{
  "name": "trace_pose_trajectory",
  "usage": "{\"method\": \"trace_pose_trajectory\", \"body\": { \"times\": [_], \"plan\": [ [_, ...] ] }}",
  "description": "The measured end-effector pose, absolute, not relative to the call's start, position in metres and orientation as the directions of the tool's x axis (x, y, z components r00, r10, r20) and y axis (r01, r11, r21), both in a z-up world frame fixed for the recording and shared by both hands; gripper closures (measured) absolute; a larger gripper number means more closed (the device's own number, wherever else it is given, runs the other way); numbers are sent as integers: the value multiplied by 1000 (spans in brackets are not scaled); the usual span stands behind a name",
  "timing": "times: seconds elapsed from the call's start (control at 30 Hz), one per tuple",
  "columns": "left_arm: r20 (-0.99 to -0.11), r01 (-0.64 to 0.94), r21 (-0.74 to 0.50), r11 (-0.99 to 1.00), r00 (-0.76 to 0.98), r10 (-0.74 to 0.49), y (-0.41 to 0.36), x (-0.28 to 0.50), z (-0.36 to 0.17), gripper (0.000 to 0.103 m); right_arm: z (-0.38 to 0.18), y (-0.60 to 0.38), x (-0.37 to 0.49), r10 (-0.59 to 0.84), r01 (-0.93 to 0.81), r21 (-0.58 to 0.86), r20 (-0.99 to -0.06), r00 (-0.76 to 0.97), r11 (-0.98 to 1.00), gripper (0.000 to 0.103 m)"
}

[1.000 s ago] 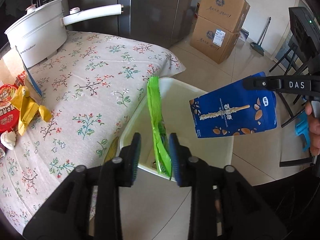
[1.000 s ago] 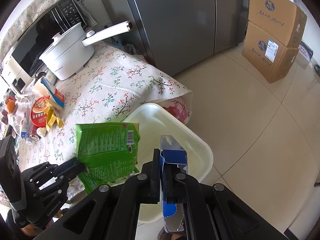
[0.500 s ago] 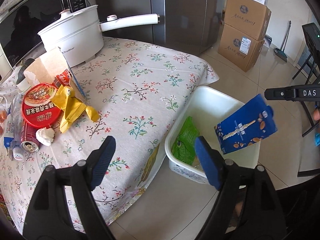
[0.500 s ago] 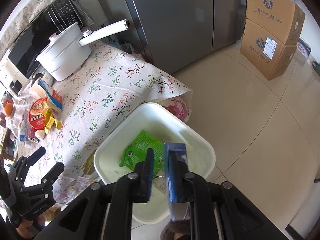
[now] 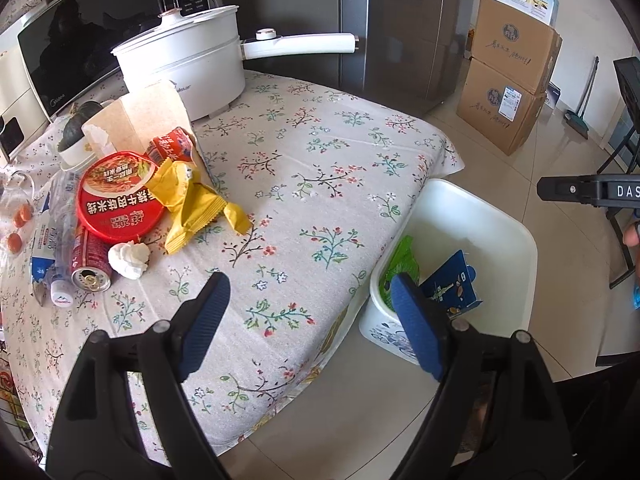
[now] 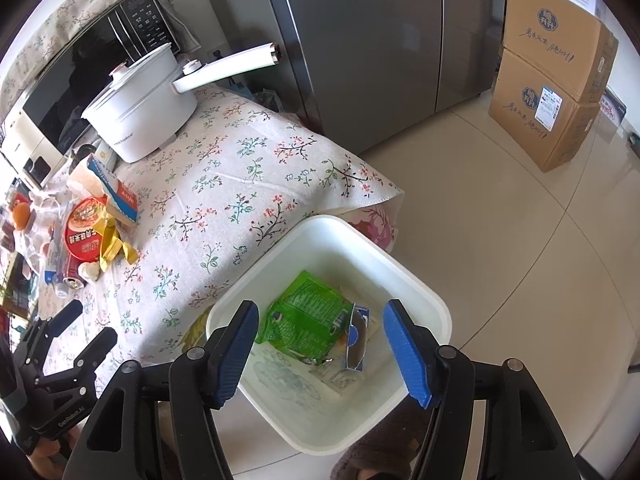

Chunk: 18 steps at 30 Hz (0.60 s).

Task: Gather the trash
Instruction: 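Move both grippers back over the table toward the blue biscuit box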

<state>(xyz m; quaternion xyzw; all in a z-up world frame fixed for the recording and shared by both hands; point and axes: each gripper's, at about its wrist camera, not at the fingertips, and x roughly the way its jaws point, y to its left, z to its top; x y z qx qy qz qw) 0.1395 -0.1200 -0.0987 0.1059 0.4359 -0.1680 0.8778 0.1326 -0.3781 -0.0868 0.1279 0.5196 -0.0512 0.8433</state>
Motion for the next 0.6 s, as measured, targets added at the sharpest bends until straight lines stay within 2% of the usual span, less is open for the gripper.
{"method": "trace_pose_trajectory", "body": {
  "times": [0.2,0.6],
  "plan": [
    [-795,318,53,947,587,-153,-90,145,-93,9,-80,-354,145,41,185,142,-885,464,972,26],
    [-779,142,66,988,625,-37,0,159,-78,8,-76,-283,174,77,85,131,-880,468,988,22]
  ]
}}
